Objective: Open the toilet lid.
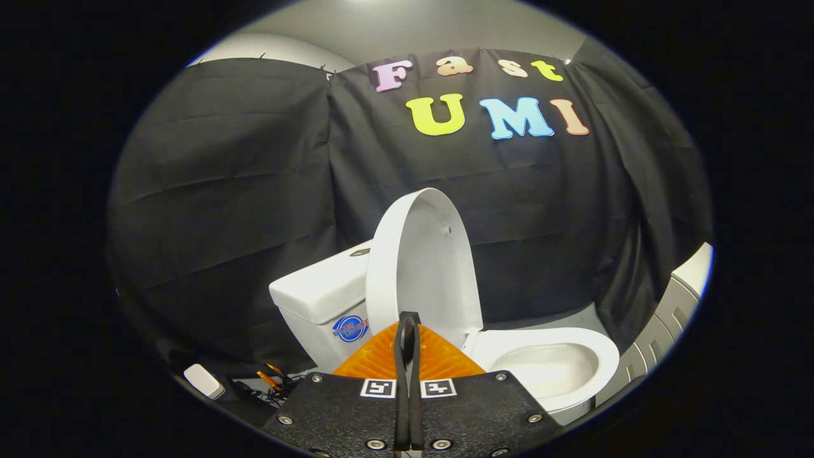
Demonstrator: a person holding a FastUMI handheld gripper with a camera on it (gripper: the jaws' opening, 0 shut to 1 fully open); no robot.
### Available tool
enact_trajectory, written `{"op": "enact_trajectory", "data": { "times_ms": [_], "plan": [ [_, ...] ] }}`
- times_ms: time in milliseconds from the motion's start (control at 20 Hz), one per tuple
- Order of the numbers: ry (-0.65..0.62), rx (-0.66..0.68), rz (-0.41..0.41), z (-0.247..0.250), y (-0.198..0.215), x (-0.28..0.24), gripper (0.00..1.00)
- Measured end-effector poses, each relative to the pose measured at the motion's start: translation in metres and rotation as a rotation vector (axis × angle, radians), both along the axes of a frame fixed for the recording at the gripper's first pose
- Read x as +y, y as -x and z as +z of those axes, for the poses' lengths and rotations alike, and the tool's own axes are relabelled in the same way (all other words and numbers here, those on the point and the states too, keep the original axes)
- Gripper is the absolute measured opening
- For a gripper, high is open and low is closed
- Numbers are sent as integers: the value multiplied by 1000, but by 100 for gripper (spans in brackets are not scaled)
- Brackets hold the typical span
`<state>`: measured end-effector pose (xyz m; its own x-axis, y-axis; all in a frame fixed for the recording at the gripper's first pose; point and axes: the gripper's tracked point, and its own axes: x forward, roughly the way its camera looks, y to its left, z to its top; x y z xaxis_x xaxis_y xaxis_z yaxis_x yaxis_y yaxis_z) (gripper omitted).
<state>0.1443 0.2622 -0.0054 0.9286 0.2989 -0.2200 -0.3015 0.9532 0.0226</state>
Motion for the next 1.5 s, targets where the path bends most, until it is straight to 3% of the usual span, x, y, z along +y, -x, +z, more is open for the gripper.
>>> {"op": "enact_trajectory", "data": {
  "times_ms": [700, 1200, 1300, 1500],
  "plan": [
    [128, -87, -98, -5, -3, 29, 0],
    [139, -103, -81, -6, -4, 36, 1],
    [115, -83, -69, -8, -5, 39, 3],
    [72, -58, -20, -8, -3, 50, 21]
  ]
}}
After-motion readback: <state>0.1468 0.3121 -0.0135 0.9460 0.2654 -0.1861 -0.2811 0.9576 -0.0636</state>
